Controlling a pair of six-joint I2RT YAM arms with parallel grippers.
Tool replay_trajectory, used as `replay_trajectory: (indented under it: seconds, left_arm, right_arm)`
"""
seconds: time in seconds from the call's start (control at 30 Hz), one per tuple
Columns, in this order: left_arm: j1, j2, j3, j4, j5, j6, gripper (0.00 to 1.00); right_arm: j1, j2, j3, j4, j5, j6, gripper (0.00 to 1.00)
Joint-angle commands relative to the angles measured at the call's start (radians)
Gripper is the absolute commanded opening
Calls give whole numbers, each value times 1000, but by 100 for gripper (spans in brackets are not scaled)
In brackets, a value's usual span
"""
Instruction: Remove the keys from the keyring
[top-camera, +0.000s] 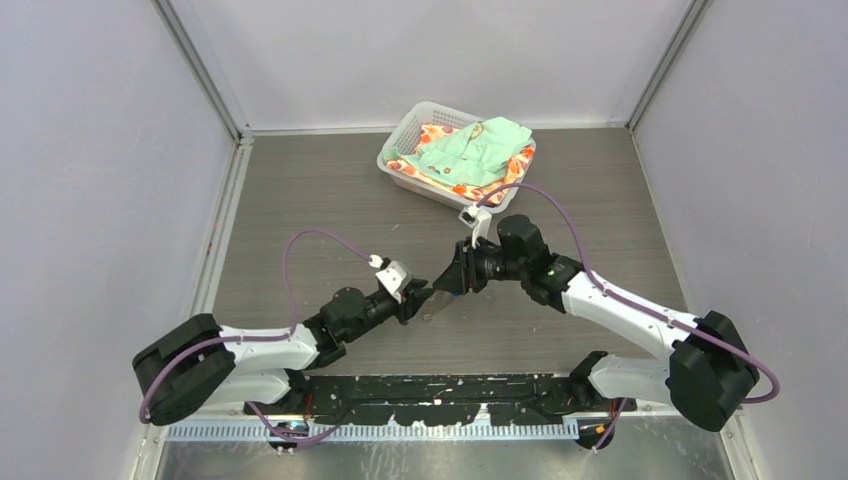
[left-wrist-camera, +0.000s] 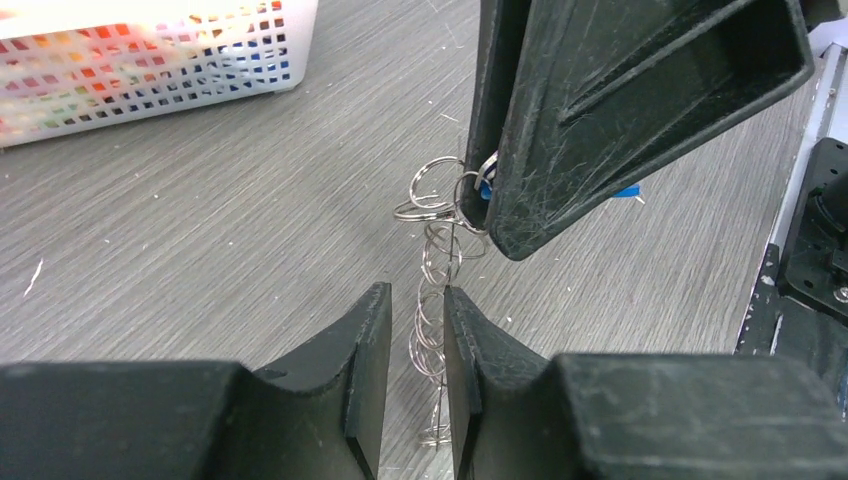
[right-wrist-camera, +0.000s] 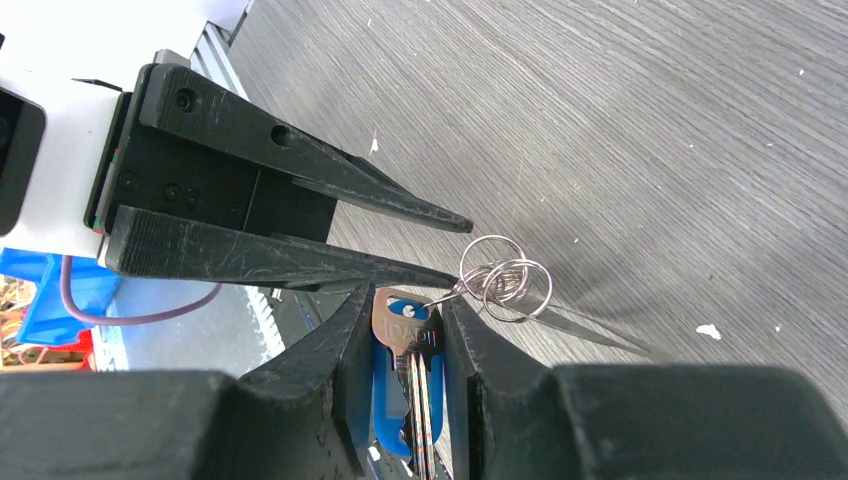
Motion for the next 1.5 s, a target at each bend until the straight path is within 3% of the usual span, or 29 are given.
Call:
replay_trajectory:
  seconds: [0.0,0.17,0.73,0.83,0.87,0.9,0.93,0.97,1.1,1.27,1.47]
  left_arm:
    - [4,36,4,130,42,61,29]
    - [3,74,12,170,113,59,32]
    - [2,297,4,510,-12,65,33]
    - [2,312,4,543,-14,60,26]
    - [2,313,4,544,-11,60,21]
    - [2,313,3,544,-13,62,9]
    - [2,312,0,542,-18,64,1]
    - [2,310,-5,539,-22,65,0]
    - [2,270,-7,444,-79,53,0]
    - [-1,134,31,179,-142,36,0]
    - [-5,52,31,86,-178,34,0]
  right_arm:
    - [5,-40,6,56,-11,-18,1]
    - [4,-45,7,49,-7,-17,1]
    - [7,-53,-2,56,-13,-1,1]
    - [6,-53,-2,53,-6,0,1]
    - [6,-53,-2,48,1,-1,1]
    - [6,-55,-2,41,11,-1,1]
    - [5,-57,-1,33,21,-3,1]
    - [6,-60,1,25,36,-3,1]
    - [5,-73,9,1,86,-9,1]
    - [4,-84,6,-33,103,-2,1]
    - [4,-86,-5,-24,99,10,1]
